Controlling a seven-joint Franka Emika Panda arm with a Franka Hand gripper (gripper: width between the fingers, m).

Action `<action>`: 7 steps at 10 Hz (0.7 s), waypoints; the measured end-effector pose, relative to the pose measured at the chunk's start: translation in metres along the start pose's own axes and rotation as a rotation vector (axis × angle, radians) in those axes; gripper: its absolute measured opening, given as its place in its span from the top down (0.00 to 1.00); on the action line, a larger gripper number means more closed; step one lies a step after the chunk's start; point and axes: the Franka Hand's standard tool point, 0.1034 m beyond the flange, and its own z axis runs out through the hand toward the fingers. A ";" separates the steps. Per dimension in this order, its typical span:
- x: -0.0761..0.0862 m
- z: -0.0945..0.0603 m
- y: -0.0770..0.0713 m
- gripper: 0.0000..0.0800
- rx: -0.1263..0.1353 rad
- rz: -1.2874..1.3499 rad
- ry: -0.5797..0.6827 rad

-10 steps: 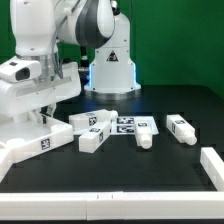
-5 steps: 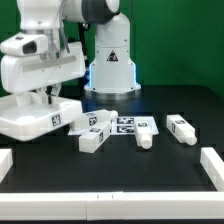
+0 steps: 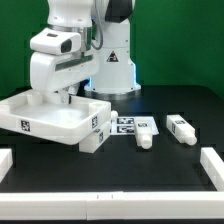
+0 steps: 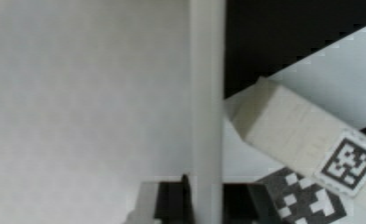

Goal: Assemble desk

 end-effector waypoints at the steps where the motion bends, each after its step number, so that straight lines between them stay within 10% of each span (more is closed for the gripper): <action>1: -0.005 0.000 0.001 0.93 0.002 0.016 0.001; 3: -0.001 0.002 0.000 0.93 0.005 0.003 -0.002; 7: 0.099 -0.008 0.013 0.93 0.018 -0.242 -0.034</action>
Offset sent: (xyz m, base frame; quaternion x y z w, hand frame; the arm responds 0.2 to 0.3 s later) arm 0.0601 0.0576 0.0088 -0.0186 -0.0130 -0.2161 0.9761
